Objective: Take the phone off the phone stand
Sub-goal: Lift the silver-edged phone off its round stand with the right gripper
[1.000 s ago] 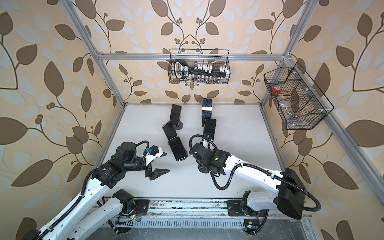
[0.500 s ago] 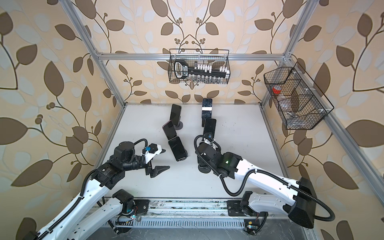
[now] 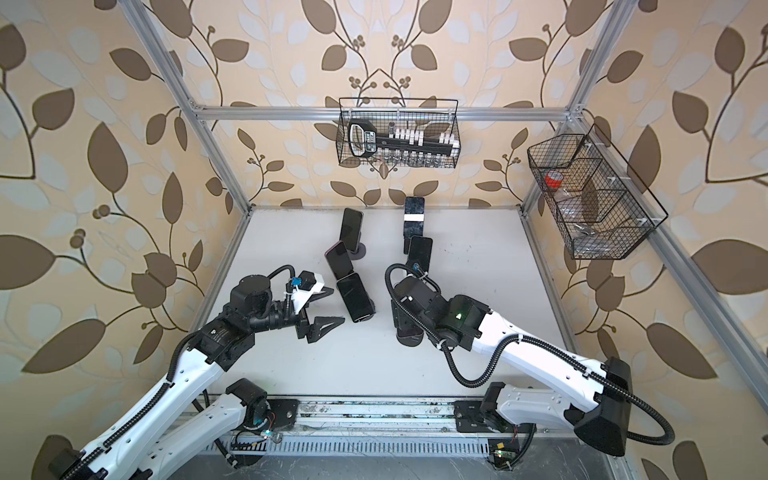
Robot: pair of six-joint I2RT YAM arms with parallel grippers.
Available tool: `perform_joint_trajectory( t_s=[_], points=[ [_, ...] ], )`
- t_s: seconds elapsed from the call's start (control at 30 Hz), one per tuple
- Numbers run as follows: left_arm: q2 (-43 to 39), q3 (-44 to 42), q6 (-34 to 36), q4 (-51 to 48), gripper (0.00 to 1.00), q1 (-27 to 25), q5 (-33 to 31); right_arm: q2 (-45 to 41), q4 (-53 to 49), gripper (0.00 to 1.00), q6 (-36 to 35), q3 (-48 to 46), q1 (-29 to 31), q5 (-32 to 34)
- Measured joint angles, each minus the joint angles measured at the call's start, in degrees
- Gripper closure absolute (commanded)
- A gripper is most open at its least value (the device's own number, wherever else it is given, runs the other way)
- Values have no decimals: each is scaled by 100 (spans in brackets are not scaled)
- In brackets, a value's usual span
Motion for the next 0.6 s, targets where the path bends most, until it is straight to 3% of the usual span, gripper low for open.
perform_joint_trajectory(
  t_s=[0.37,0.6],
  points=[
    [619,994,170,-11,9,-2,15,101,-319,57,-365,350,-820,-302],
    [837,1145,208,20,9,-44,85,181,-337,57,-957,350,-1843,-682]
  ],
)
